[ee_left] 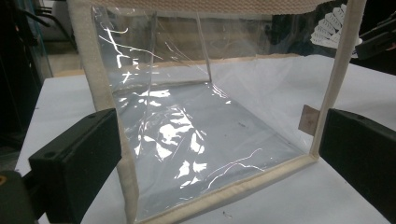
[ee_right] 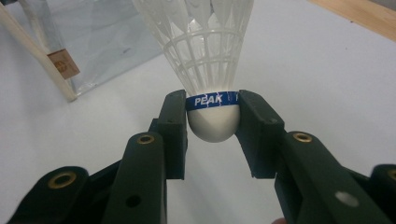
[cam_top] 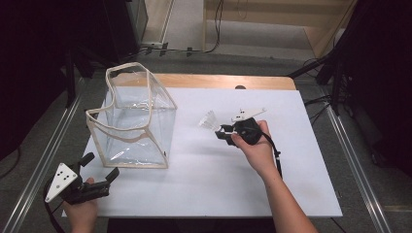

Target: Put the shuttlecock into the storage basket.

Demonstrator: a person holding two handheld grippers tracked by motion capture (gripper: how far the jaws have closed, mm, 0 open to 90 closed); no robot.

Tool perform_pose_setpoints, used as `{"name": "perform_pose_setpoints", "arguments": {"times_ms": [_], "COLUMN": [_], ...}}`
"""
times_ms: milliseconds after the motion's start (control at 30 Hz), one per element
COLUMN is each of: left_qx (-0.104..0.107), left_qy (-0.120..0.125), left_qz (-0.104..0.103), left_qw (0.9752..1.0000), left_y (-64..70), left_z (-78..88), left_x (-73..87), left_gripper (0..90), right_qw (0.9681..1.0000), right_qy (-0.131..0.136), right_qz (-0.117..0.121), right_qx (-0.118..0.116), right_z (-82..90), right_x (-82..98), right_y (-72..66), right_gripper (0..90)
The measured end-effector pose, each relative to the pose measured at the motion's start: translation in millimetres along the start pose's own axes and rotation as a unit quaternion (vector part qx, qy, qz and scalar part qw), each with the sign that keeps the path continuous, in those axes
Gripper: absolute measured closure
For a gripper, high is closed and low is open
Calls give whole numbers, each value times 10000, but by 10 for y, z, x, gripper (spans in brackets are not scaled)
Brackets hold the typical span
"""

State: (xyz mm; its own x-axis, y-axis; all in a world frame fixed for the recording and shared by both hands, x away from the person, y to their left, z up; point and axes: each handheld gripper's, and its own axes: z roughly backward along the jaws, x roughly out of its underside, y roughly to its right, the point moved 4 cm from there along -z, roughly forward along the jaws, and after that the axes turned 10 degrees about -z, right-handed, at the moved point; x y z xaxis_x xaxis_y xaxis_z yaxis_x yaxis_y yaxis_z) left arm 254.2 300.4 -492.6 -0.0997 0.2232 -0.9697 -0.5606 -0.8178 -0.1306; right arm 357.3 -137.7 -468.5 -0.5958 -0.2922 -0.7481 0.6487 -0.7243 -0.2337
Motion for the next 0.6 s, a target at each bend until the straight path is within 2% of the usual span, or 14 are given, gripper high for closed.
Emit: {"name": "perform_pose_setpoints", "arguments": {"times_ms": [600], "left_qx": [3], "left_qy": [6], "left_qz": [2], "left_qw": [10000], "left_y": [-1], "left_z": [-1], "left_x": [0], "left_gripper": [0], "right_qw": [9998], "right_qy": [87], "right_qz": [56], "right_qx": [-144], "right_z": [-69], "right_x": [-122], "right_y": [-193], "right_gripper": [625]}}
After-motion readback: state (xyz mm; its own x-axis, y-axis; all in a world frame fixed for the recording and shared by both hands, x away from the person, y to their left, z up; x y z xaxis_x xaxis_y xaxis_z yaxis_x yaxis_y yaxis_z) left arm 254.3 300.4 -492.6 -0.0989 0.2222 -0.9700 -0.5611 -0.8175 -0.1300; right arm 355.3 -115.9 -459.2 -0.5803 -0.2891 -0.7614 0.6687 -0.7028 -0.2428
